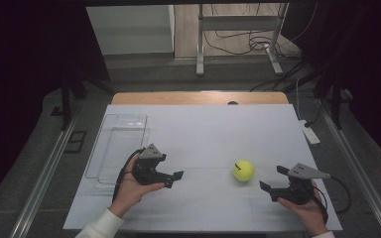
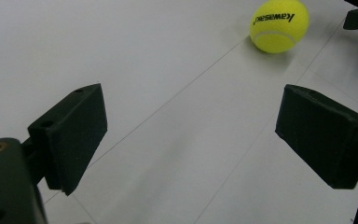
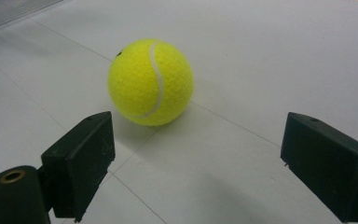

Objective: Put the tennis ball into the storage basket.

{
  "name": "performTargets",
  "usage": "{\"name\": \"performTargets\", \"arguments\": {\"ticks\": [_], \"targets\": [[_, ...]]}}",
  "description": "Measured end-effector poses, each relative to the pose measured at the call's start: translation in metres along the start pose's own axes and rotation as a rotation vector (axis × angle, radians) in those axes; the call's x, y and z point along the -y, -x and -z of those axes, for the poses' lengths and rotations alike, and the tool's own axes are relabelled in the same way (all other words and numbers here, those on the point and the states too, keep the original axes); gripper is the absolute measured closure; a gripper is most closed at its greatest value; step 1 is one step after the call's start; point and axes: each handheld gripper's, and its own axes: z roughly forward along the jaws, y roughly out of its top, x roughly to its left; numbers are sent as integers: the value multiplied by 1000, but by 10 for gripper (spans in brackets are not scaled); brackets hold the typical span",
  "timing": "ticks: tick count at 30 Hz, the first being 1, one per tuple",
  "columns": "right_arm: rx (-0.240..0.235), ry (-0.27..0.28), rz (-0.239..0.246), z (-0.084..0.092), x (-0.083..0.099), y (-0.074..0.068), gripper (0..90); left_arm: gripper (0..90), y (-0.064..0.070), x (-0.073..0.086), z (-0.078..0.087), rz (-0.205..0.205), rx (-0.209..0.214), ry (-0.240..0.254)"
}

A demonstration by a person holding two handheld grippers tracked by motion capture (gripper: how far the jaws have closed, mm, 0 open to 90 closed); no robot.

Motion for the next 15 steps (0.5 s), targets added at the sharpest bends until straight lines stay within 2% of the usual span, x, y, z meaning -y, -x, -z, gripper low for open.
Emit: {"name": "performTargets", "arguments": {"ticks": [15], "targets": [[-7, 0, 2, -1, 0, 0, 102, 100, 8, -17, -17, -30, 30, -17]]}}
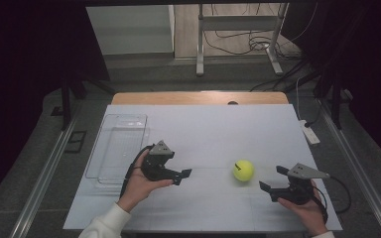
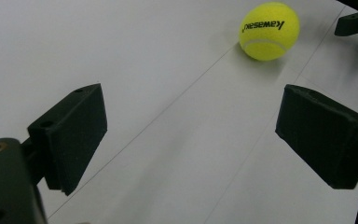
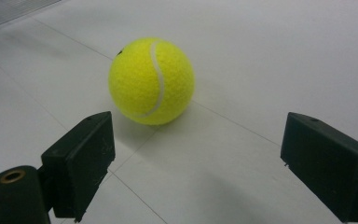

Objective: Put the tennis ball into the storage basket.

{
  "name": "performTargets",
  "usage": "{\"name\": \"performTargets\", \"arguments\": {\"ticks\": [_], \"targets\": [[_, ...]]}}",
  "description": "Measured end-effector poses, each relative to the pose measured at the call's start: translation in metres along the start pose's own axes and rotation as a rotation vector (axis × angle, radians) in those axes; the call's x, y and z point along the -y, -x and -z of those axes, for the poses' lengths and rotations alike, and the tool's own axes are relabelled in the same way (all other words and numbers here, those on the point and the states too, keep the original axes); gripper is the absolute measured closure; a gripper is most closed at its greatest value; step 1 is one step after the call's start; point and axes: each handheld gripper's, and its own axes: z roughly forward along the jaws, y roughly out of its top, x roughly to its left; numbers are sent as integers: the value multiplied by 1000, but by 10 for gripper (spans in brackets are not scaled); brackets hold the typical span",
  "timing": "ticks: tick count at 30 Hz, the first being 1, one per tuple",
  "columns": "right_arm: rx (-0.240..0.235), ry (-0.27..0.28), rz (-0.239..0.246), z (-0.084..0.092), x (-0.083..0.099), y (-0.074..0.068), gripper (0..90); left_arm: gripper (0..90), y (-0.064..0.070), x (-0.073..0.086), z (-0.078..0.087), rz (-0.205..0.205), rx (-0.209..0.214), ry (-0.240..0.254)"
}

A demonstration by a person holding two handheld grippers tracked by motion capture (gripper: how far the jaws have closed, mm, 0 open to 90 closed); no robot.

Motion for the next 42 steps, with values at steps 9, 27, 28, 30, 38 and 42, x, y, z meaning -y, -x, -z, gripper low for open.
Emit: {"name": "performTargets", "arguments": {"ticks": [9, 27, 28, 30, 38, 42], "targets": [[1, 0, -2, 0, 1, 0, 103, 100, 5, -11, -4, -16, 17, 11], [3, -7, 3, 0, 1, 1, 102, 100, 16, -28, -19, -49, 44, 3], [2, -6, 3, -1, 1, 1, 102, 100, 17, -29, -20, -50, 46, 4], [2, -6, 2, -1, 1, 1, 102, 100, 17, -30, -20, -51, 48, 5], [4, -7, 2, -1, 1, 1, 103, 100, 16, -34, -25, -51, 53, -2], [5, -9, 3, -1, 1, 0, 103, 100, 17, -36, -26, -52, 55, 2]]}}
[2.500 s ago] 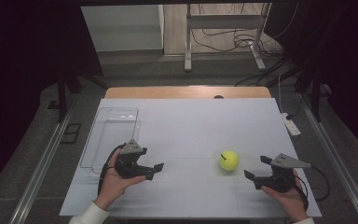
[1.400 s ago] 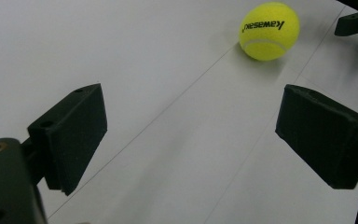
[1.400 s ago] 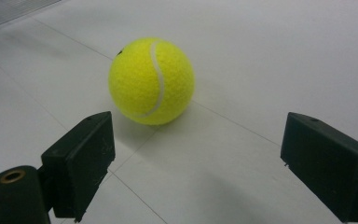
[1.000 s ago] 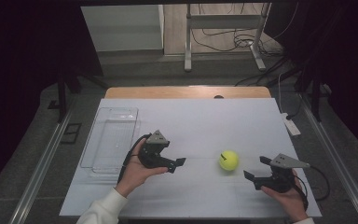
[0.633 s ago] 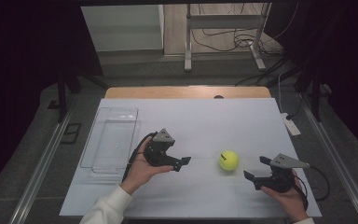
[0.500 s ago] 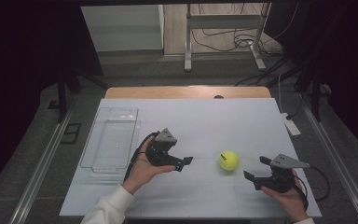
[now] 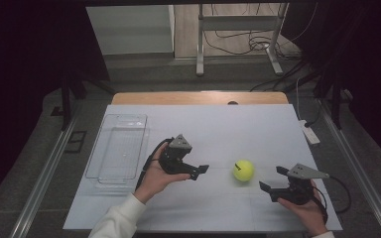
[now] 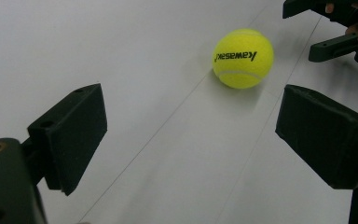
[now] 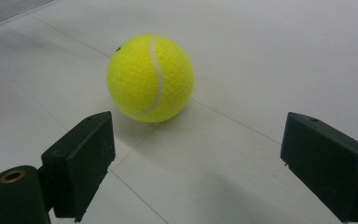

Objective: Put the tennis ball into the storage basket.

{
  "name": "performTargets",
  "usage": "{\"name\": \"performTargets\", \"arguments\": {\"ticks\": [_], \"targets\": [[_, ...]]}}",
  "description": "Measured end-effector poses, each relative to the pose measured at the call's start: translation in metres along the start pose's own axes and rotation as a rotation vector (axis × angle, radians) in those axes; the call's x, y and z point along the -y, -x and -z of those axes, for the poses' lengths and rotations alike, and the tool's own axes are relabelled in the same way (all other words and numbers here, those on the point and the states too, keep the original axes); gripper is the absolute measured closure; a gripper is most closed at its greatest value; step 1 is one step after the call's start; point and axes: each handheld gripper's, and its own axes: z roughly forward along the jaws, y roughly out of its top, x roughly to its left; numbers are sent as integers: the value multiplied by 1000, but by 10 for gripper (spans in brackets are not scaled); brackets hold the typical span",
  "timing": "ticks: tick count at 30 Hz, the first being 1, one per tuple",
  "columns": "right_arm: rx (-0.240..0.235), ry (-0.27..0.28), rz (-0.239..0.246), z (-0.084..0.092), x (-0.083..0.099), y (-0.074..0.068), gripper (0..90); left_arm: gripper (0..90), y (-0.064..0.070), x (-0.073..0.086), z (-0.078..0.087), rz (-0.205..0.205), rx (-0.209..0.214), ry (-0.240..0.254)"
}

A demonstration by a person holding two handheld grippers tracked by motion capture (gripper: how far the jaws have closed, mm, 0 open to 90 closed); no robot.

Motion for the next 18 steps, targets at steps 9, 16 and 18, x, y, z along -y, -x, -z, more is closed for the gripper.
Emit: {"name": "performTargets", "arguments": {"ticks": [9, 16, 18], "targets": [[-1, -2, 0, 0, 0, 0, 102, 99, 2, -5, -7, -5, 13, -7], [-1, -3, -2, 0, 0, 0, 103, 98, 3, -8, -13, -11, 22, -11], [-2, -2, -1, 0, 0, 0, 103, 98, 3, -9, -14, -12, 23, -13]]}}
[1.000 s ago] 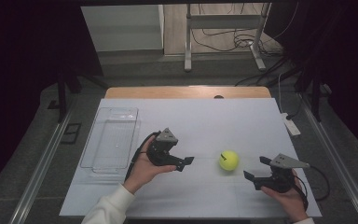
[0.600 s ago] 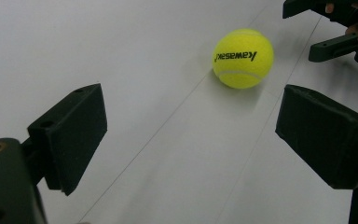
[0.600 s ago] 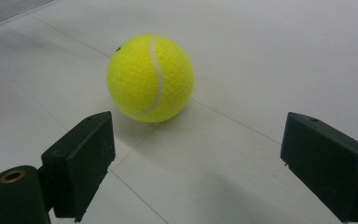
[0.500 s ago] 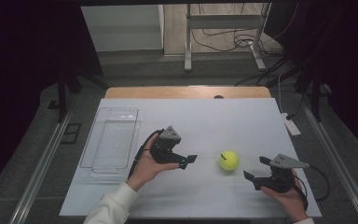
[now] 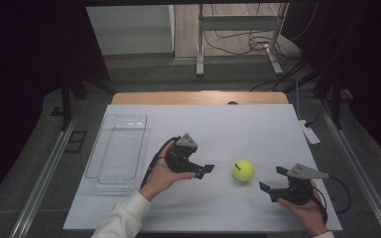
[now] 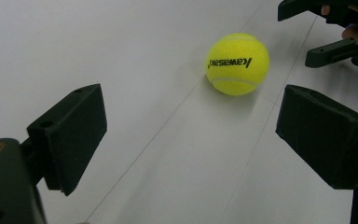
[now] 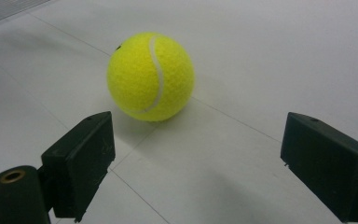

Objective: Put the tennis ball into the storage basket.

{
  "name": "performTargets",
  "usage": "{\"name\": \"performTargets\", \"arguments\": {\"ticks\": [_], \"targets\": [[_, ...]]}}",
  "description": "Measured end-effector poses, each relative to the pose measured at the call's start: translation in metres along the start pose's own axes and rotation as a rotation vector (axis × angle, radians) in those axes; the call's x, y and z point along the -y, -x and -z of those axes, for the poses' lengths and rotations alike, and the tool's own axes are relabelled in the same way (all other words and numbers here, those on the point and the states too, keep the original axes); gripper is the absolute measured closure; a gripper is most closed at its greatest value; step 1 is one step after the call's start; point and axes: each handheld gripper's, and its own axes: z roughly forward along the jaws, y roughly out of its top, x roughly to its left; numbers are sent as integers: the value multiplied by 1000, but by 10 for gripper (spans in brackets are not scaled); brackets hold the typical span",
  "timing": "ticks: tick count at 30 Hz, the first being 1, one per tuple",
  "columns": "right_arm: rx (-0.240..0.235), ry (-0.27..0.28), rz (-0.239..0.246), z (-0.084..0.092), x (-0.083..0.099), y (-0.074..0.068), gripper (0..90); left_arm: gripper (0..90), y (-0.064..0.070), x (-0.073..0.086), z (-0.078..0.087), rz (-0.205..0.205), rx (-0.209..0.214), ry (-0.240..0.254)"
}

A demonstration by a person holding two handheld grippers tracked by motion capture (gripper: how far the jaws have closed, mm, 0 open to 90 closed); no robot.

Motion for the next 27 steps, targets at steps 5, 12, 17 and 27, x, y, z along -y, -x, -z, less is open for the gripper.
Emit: {"name": "performTargets", "arguments": {"ticks": [5, 12, 17, 27], "targets": [[-1, 0, 0, 0, 0, 0, 103, 97, 2, -2, -6, -3, 11, -1], [-1, -3, 0, 0, 0, 0, 102, 95, 4, -6, -11, -16, 23, -3], [-4, -2, 2, 0, 0, 0, 102, 95, 5, -8, -14, -20, 27, -5], [-7, 0, 4, 0, 0, 0, 101, 95, 7, -12, -19, -28, 34, -6]]}}
